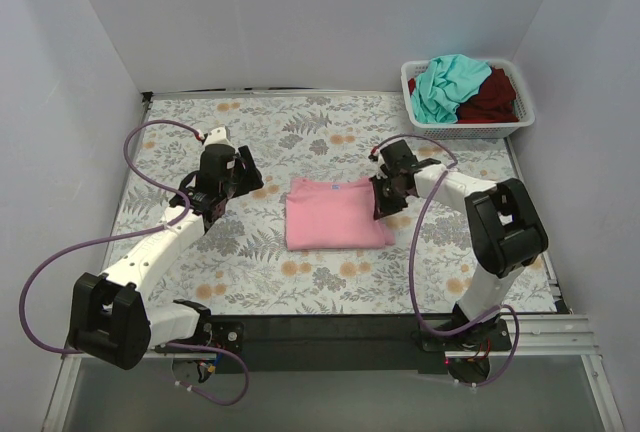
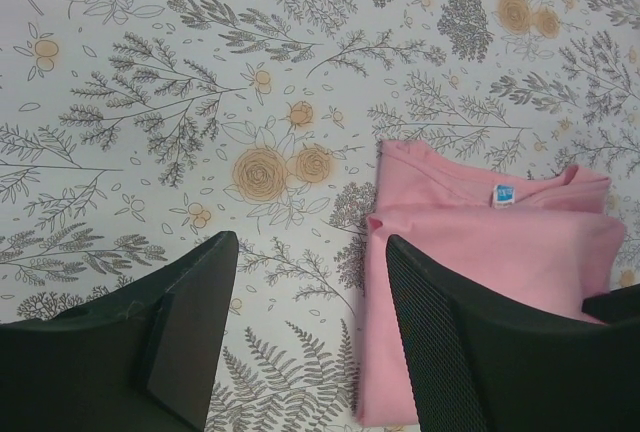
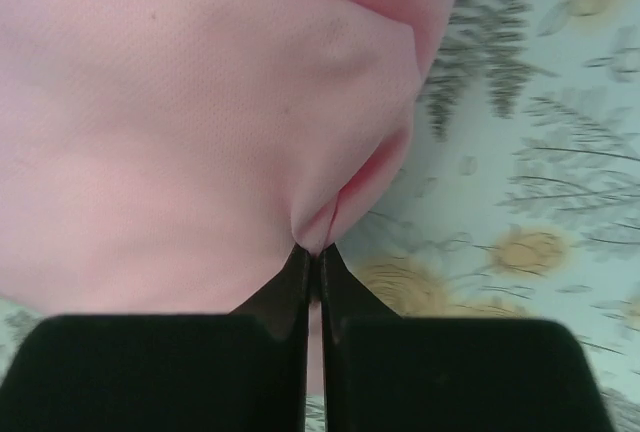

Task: Fold and stack the t-shirts
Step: Neatly place the folded tshirt to the corner

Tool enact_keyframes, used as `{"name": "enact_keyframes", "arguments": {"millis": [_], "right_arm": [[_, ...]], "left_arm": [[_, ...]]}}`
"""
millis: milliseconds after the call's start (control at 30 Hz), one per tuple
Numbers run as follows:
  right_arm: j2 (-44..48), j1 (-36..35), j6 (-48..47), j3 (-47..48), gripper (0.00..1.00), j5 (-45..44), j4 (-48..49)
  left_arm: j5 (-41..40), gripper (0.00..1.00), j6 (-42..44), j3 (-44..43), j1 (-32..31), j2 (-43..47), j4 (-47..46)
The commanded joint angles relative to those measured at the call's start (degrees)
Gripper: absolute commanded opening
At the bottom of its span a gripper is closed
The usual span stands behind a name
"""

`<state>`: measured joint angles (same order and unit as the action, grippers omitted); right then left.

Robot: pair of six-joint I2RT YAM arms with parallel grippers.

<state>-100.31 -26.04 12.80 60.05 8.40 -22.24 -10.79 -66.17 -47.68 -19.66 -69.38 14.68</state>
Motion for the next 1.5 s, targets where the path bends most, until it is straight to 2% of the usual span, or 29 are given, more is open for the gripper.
{"name": "enact_keyframes", "arguments": {"millis": [0,100,200,233,267,333,400,500,633,667,833,1033,1333,1433,1467], "right_arm": [[-0.85,4.41,-10.76,2.87,0.01,-14.62,-8.25],[-0.93,9.68,-15.87,4.46,0.01,-25.07,-9.4],[-2.86,16.09,-14.48,7.18,0.01,-38.34,-10.37],[-3.31,17.59,-13.25,8.05,0.06,-43.51,-10.45],[-4.09,20.48,-11.15,8.93,0.28,-44.08,-10.72],[-4.89,22.69,-7.71,12.8,0.37,-43.39,-12.47],[-4.72,22.97,-6.74,15.87,0.42,-43.21,-14.84],[-1.48,20.69,-7.26,15.54,0.46,-40.32,-15.2],[4.15,15.69,-6.21,13.26,0.48,-28.92,-14.59],[5.47,12.63,-6.03,12.81,0.52,-27.66,-14.24],[4.87,3.39,-2.25,11.49,0.53,-24.49,-13.01],[-2.15,-1.98,-1.02,12.19,0.54,-23.95,-12.39],[-6.3,-3.31,-2.77,9.65,0.52,-32.13,-11.86],[-6.65,-3.23,-4.71,8.25,0.42,-35.45,-11.6],[-7.0,-3.14,-6.02,7.89,0.33,-36.69,-11.51]], "left_arm": [[-1.69,0.59,1.04,-0.31,0.15,0.83,0.18],[-1.61,0.59,1.13,-0.22,0.24,0.83,0.18],[-2.39,0.59,1.04,-0.04,0.24,0.57,0.09],[-2.48,0.59,1.04,0.22,0.24,0.57,0.09],[-2.4,0.59,0.96,0.39,0.24,0.48,0.09],[-1.96,0.59,0.87,0.48,0.24,0.48,0.09],[-1.52,0.59,0.87,0.4,0.24,0.48,0.0],[-1.69,0.59,1.05,0.13,0.24,0.74,0.09],[-1.43,0.59,1.04,0.48,0.24,1.09,-0.17],[-1.26,0.59,1.04,0.4,0.24,0.92,-0.26],[-0.55,0.58,1.13,0.31,0.24,0.21,-0.09],[-0.55,0.59,1.04,0.66,0.24,0.39,-0.09],[-0.11,0.58,1.13,0.75,0.24,0.21,0.0],[-0.11,0.58,1.04,0.66,0.24,0.13,0.0],[-0.11,0.58,1.04,0.66,0.24,0.04,0.0]]}}
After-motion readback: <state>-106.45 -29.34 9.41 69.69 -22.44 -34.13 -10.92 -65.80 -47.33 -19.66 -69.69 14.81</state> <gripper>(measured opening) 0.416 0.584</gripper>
